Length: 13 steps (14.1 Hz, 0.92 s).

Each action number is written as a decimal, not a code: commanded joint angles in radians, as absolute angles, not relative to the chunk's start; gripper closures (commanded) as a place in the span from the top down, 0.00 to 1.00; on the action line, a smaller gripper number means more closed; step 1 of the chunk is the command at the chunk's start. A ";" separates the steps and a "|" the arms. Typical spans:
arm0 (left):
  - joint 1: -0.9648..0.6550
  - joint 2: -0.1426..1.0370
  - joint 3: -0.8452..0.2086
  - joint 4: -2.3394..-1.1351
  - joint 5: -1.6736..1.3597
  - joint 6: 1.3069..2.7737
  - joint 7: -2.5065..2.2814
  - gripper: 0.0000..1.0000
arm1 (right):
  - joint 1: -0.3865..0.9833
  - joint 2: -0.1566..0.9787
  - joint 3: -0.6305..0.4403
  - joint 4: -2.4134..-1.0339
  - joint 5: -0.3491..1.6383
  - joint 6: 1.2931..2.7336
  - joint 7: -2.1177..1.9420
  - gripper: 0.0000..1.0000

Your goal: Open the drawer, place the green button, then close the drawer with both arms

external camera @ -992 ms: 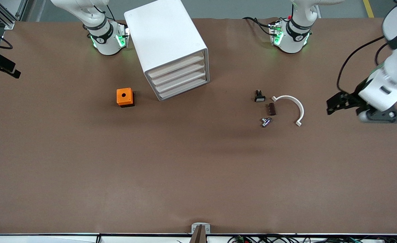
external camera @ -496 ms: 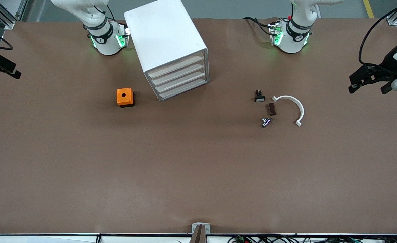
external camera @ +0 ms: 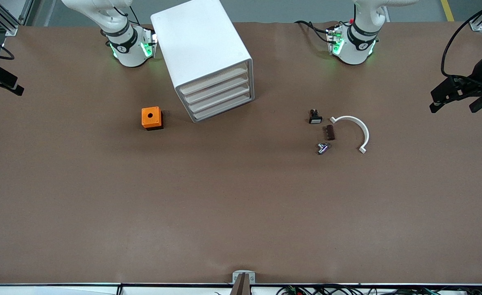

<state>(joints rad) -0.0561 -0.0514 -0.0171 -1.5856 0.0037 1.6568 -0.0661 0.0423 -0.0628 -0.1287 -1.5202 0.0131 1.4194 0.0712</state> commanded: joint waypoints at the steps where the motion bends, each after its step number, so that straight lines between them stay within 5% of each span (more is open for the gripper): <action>1: -0.066 -0.060 -0.012 -1.575 0.020 1.641 -0.084 1.00 | 0.044 -0.049 -0.127 -1.497 -0.005 1.416 0.066 1.00; 13: -0.066 -0.043 -0.028 -1.539 -0.025 1.557 -0.129 1.00 | 0.048 -0.038 -0.126 -1.483 -0.006 1.416 0.064 1.00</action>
